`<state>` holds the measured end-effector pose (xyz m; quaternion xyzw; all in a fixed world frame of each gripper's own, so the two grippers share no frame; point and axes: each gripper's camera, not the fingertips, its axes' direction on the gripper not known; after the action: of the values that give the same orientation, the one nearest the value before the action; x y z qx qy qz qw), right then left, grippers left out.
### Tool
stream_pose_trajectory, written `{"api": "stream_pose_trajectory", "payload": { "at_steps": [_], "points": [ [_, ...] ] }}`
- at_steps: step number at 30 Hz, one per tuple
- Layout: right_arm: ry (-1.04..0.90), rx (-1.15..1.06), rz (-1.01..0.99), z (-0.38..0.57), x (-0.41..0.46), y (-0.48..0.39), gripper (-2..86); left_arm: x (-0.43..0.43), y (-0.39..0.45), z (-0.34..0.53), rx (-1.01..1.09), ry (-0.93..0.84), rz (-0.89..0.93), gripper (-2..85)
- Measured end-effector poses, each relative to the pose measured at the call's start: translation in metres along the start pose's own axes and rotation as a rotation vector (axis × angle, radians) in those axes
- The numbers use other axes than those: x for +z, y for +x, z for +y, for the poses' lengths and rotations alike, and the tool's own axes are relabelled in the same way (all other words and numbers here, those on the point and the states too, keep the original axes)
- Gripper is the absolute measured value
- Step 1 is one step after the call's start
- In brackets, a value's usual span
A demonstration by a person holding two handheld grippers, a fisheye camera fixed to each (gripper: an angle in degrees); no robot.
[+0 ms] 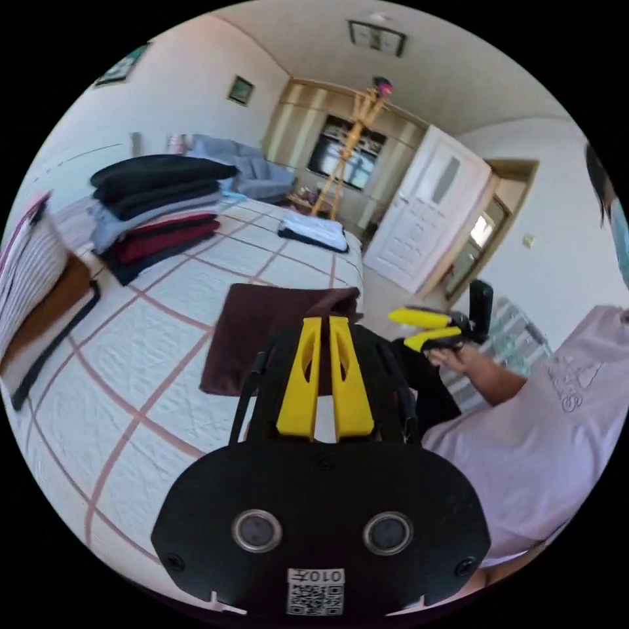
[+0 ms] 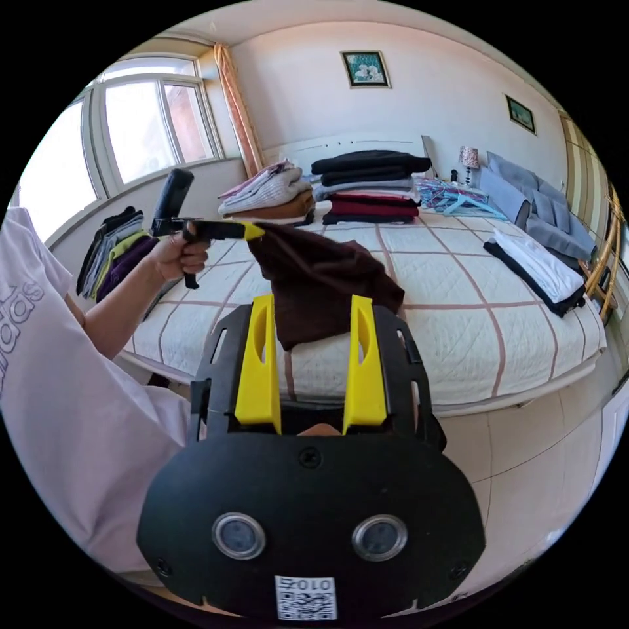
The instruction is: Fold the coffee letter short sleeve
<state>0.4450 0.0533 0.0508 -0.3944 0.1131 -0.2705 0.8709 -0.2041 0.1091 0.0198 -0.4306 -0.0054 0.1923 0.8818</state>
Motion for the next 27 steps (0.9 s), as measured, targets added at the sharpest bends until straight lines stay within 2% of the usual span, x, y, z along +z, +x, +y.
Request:
{"api": "stream_pose_trajectory", "payload": {
  "at_steps": [2, 3, 5, 6, 8, 10, 13, 17, 20, 21, 27],
  "points": [
    [-0.001, 0.007, -0.027, -0.014, 0.005, 0.003, 15.8, -0.044, -0.041, 0.011, -0.244, 0.155, -0.129, 1.2],
    [0.007, 0.013, -0.033, -0.023, 0.007, 0.005, 15.8, -0.054, -0.05, 0.016, -0.31, 0.191, -0.188, 1.4],
    [0.01, 0.011, -0.028, -0.035, 0.013, 0.005, 15.8, -0.079, -0.077, 0.038, -0.516, 0.194, -0.441, 2.8],
    [0.0, 0.003, -0.019, -0.043, 0.018, 0.003, 15.8, -0.083, -0.078, 0.042, -0.531, 0.178, -0.52, 3.3],
    [-0.023, -0.022, 0.008, -0.055, 0.028, 0.0, 15.9, -0.085, -0.071, 0.05, -0.494, 0.083, -0.831, 5.3],
    [-0.058, -0.05, 0.063, -0.067, 0.041, -0.001, 16.0, -0.077, -0.063, 0.049, -0.4, 0.004, -0.91, 7.0],
    [-0.119, -0.057, 0.153, -0.089, 0.067, 0.011, 16.1, -0.052, -0.054, 0.035, -0.238, -0.103, -0.856, 9.7],
    [-0.204, 0.106, 0.208, -0.114, 0.11, 0.058, 14.8, -0.024, -0.051, -0.006, -0.101, -0.156, -0.85, 12.2],
    [-0.256, 0.222, 0.123, -0.121, 0.137, 0.077, 11.3, -0.023, -0.09, -0.032, -0.182, -0.091, -0.724, 12.8],
    [-0.232, 0.233, 0.153, -0.123, 0.137, 0.074, 8.5, -0.022, -0.103, -0.036, -0.212, -0.094, -0.7, 12.9],
    [-0.25, 0.168, 0.227, -0.151, 0.12, 0.034, 3.0, -0.015, -0.197, -0.067, -0.38, -0.175, -0.606, 13.0]
  ]
}}
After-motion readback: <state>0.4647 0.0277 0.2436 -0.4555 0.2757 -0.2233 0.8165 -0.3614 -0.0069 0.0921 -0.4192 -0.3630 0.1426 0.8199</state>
